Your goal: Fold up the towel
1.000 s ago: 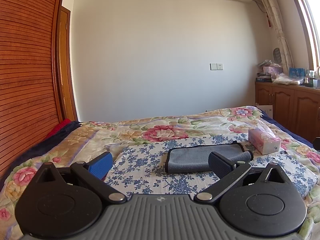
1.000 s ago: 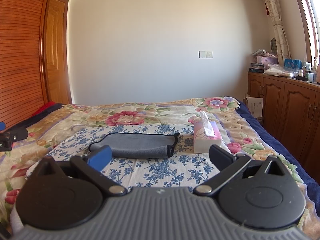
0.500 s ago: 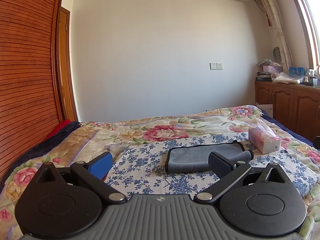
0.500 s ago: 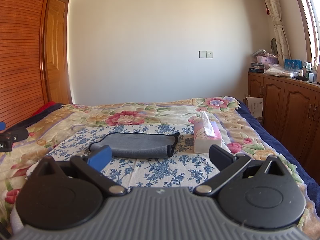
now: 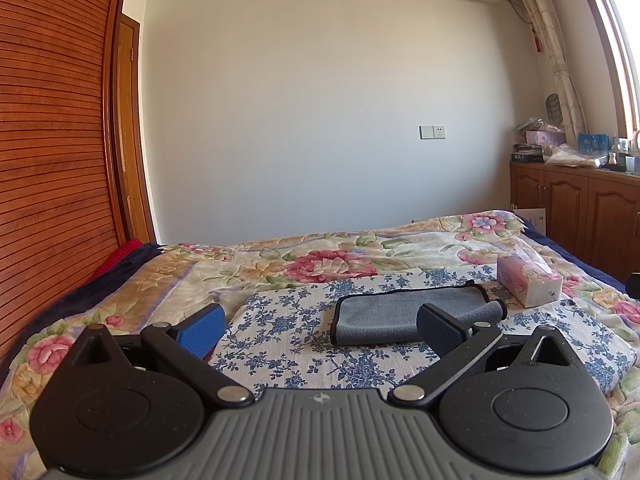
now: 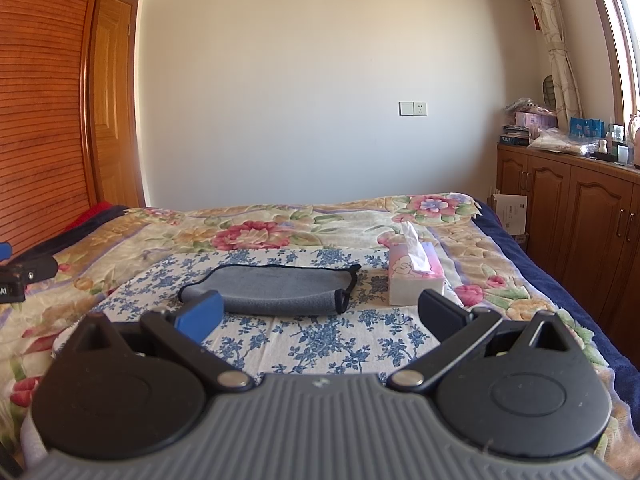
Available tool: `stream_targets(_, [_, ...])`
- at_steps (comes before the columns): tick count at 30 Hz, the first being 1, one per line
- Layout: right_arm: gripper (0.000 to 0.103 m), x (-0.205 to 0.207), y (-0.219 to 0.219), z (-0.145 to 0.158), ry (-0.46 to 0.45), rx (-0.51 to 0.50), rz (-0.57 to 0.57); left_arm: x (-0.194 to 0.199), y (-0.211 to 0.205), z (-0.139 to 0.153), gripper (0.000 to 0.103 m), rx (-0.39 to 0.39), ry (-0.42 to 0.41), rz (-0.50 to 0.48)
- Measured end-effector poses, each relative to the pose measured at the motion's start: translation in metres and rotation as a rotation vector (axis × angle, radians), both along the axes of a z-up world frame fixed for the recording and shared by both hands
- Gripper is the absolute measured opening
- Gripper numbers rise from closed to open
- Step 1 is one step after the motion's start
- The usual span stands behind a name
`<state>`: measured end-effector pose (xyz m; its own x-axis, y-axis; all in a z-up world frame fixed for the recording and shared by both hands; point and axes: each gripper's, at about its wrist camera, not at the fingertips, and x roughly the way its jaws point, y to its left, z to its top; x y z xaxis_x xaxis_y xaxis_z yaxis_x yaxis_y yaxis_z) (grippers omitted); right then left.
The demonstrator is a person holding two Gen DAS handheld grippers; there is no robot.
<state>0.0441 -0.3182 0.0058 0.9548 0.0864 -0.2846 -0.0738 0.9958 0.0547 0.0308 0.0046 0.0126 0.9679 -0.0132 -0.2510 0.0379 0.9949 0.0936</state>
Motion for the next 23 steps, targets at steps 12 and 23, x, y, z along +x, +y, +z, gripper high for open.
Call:
stream_targets(12, [0.103,0.0000,0.0003,-0.0001,0.000,0.000,0.000,-0.0003,-0.0007,0.0001,0.103,0.001,0.000,0.000])
stream_targets(23, [0.103,-0.0001,0.0015,0.0000,0.001,-0.001,0.000,-0.0010,-0.0009,-0.0007,0.103,0.002,0.000,0.001])
